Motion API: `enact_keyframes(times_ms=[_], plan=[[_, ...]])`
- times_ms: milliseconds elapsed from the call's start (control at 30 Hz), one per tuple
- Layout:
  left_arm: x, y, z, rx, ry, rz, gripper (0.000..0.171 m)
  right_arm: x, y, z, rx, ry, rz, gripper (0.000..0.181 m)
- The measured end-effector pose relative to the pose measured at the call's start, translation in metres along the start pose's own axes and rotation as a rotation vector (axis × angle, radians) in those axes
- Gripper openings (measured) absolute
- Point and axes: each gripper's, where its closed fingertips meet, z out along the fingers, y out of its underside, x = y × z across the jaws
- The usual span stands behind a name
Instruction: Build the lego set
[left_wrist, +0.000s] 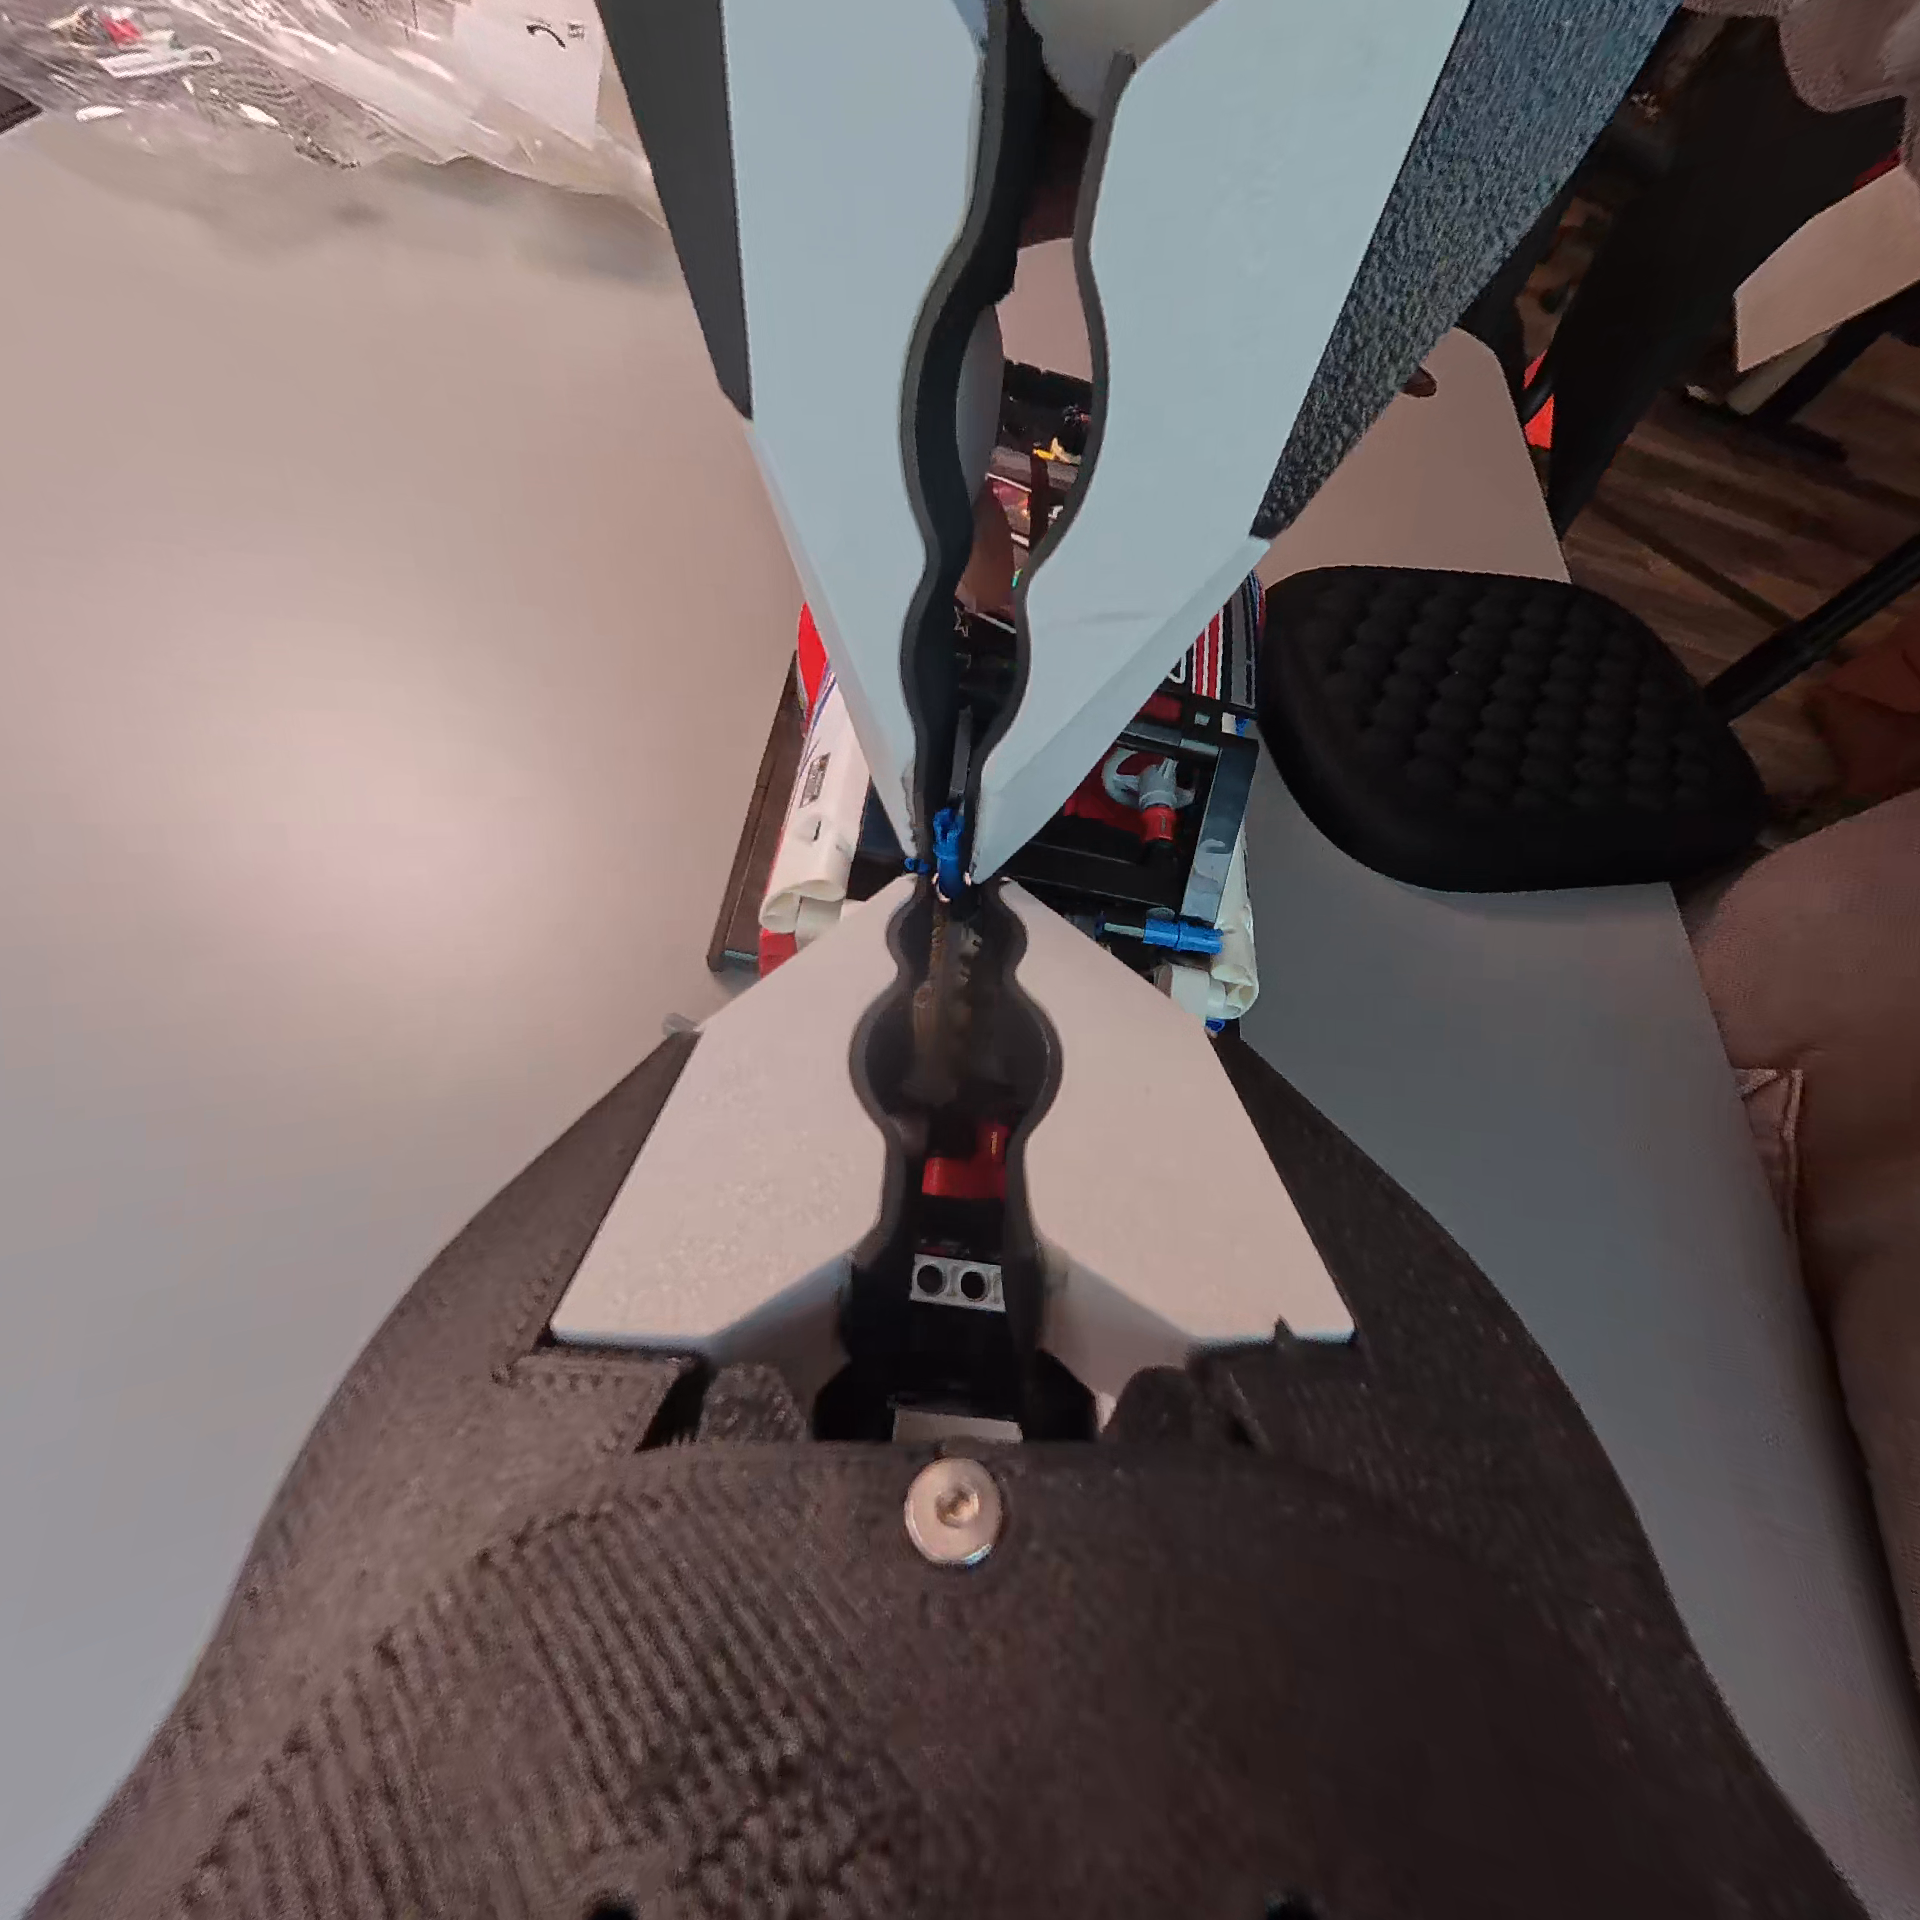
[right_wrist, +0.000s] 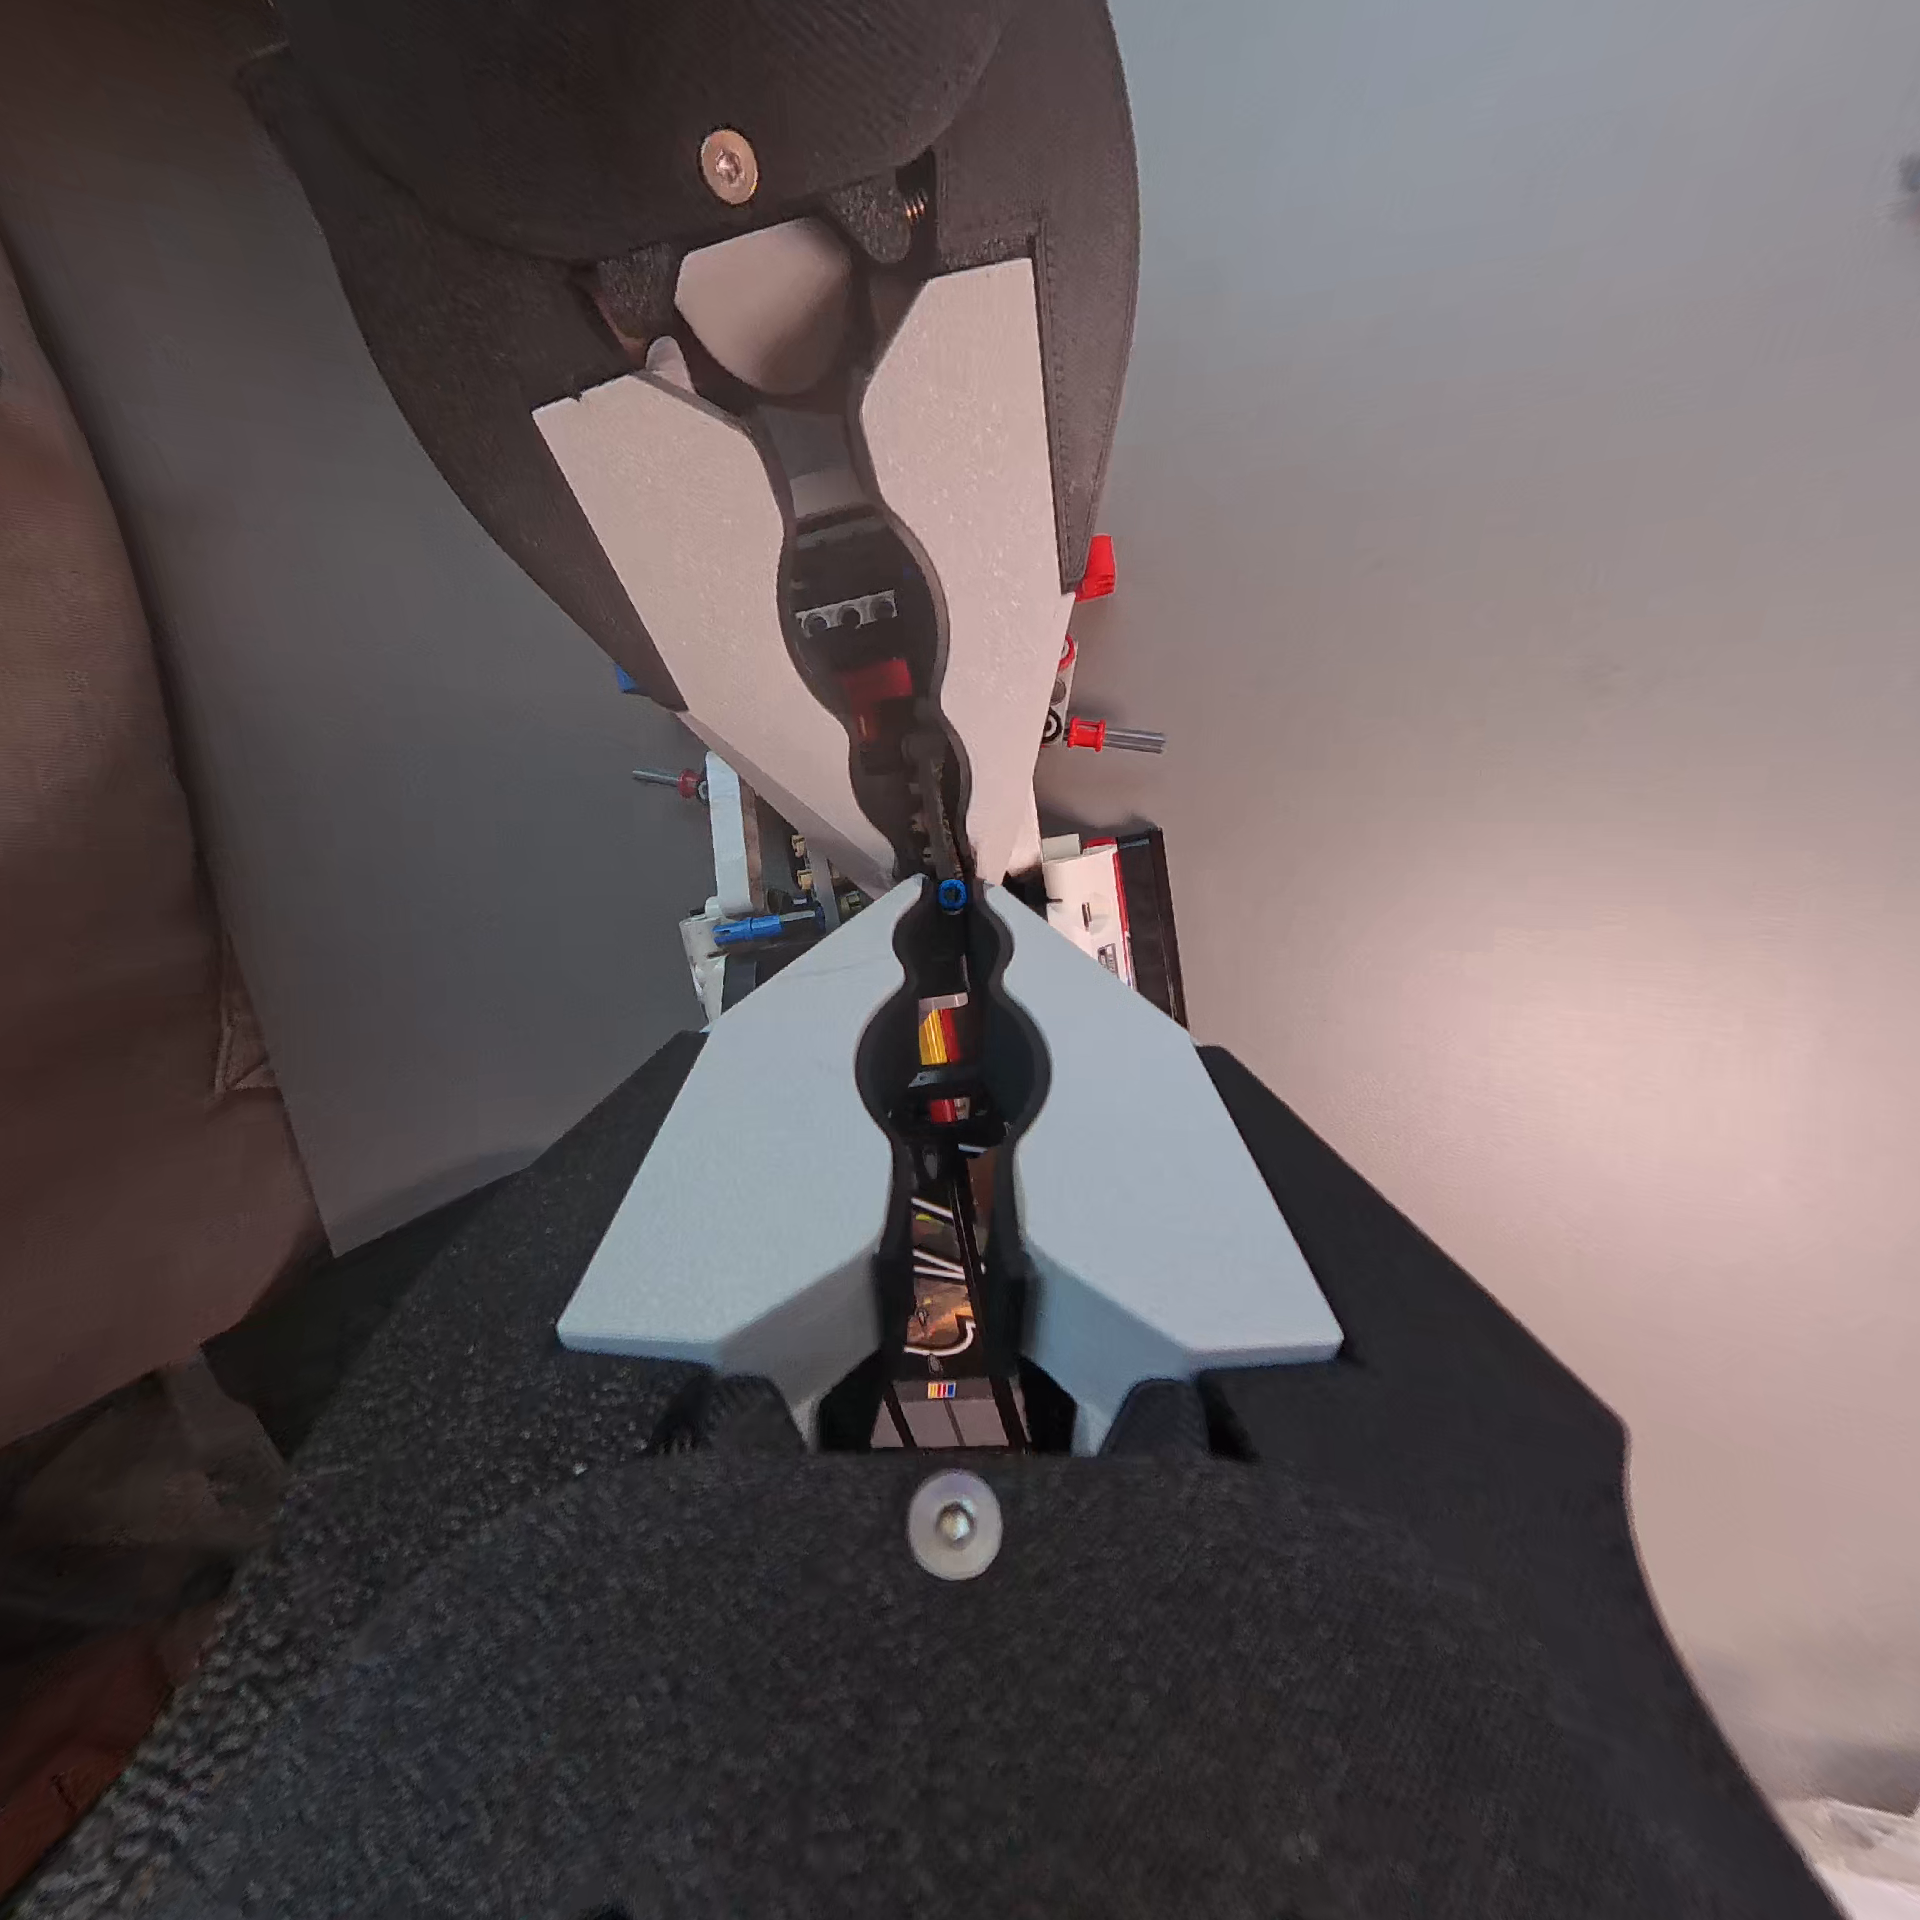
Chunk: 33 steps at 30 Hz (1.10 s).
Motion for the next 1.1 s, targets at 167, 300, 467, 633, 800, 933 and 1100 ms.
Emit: enact_keyframes(times_ms=[167, 300, 467, 633, 800, 933, 1100], plan=[[0.001, -0.001, 0.003, 0.006, -0.010, 0.022, 0.006, 0.000, 0.002, 0.000, 0.009, 0.000, -0.013, 0.001], [0.001, -0.003, 0.006, 0.015, -0.047, 0.058, 0.005, 0.000, 0.006, -0.002, -0.031, 0.023, -0.055, 0.002], [0.004, -0.004, 0.010, 0.018, -0.053, 0.074, 0.005, -0.003, 0.012, -0.004, -0.042, 0.010, -0.023, 0.001], [0.004, -0.005, 0.012, 0.024, -0.048, 0.066, 0.004, -0.002, 0.016, -0.006, -0.007, 0.045, 0.021, 0.002], [0.002, -0.008, 0.013, 0.032, -0.044, 0.066, 0.004, 0.000, 0.037, -0.005, -0.044, 0.110, 0.023, 0.000], [0.000, -0.008, 0.012, 0.016, -0.062, 0.105, 0.004, 0.001, 0.027, -0.011, 0.021, 0.141, 0.052, 0.000], [0.002, -0.008, 0.012, 0.013, -0.064, 0.133, 0.005, 0.001, 0.033, -0.008, -0.006, 0.097, 0.057, 0.001]])
